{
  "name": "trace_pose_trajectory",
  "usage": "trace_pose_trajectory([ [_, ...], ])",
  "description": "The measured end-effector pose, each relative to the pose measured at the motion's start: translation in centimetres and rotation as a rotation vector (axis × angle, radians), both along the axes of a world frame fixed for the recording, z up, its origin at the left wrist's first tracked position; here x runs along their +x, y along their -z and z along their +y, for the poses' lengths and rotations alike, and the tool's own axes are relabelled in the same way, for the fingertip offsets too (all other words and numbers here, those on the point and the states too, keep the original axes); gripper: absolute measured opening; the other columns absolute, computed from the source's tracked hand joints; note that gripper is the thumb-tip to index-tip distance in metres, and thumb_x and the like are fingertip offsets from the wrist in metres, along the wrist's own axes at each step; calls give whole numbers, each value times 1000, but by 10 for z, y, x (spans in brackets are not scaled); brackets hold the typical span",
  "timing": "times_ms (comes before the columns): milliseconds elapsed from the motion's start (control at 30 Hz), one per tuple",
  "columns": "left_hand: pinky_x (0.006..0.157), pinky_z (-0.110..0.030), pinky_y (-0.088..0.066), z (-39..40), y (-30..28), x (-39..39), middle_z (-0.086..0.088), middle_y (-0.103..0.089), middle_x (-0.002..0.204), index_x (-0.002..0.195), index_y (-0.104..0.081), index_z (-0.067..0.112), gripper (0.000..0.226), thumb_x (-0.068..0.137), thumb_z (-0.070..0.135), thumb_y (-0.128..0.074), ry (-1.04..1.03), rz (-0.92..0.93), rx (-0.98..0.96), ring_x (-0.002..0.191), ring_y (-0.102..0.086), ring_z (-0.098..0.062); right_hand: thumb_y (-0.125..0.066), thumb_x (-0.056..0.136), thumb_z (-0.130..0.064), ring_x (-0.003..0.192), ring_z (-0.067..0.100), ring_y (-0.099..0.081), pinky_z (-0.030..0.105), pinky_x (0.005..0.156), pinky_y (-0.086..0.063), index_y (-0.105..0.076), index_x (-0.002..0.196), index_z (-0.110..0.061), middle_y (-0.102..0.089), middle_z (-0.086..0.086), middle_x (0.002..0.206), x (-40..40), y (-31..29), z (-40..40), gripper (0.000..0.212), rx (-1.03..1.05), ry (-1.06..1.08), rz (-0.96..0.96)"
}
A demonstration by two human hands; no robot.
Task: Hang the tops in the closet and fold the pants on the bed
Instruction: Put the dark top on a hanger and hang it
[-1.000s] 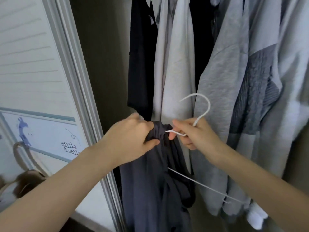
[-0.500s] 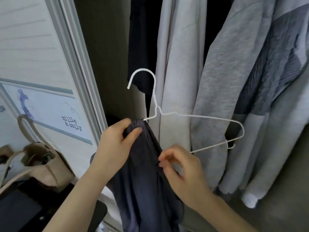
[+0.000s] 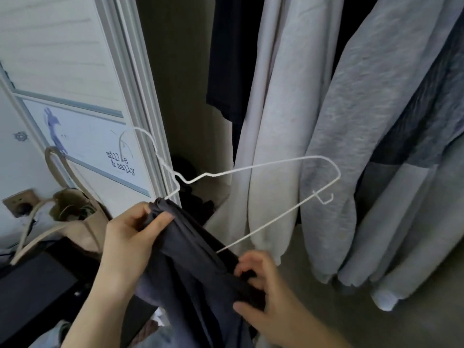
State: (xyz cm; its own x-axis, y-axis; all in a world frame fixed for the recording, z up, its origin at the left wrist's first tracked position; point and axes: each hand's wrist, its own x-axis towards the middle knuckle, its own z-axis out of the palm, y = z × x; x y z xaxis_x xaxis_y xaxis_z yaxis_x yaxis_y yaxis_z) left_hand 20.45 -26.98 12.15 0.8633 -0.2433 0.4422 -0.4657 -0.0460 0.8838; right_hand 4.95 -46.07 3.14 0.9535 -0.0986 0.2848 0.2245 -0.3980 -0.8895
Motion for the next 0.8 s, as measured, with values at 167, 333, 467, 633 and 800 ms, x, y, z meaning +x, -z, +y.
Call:
trace_pose_trajectory([
  [167,53,-9,-37,33,39,-1,-3,-54,61,66,-58,1,21,82,1,-71,-241,21,-56,56,-42,1,-56,80,-61,97,7,-54,29,92,-36,-50,88,-34,-51,-15,90,-11,5,-50,30,-762,-16,379],
  [333,49,-14,-37,53,62,0,-9,-61,56,68,-64,14,22,70,-1,-81,-205,-66,183,50,-42,2,-53,84,-17,121,0,-33,54,110,-1,-55,92,-31,-50,-20,100,-7,-5,-78,17,-979,130,379],
  [467,50,-16,-37,59,68,-2,5,-58,52,63,-61,17,27,65,13,-88,-298,-165,398,48,-40,3,-78,66,-1,126,26,-51,66,98,-25,-69,73,-30,-68,-24,93,-4,-21,-82,31,-1122,270,106],
  [633,47,-27,-35,63,62,-8,4,-52,52,54,-51,19,45,66,47,-84,-303,-292,574,53,-49,-13,-78,66,4,126,34,-50,58,90,-33,-69,70,-28,-68,-24,89,-11,-29,-82,33,-983,311,36],
  [800,45,-25,-27,64,70,-15,-5,-38,49,47,-47,16,45,73,10,-84,-324,-119,438,47,-27,2,-66,79,2,131,29,-40,50,99,-23,-76,83,-25,-68,-23,107,-15,-33,-91,29,-799,381,91],
])
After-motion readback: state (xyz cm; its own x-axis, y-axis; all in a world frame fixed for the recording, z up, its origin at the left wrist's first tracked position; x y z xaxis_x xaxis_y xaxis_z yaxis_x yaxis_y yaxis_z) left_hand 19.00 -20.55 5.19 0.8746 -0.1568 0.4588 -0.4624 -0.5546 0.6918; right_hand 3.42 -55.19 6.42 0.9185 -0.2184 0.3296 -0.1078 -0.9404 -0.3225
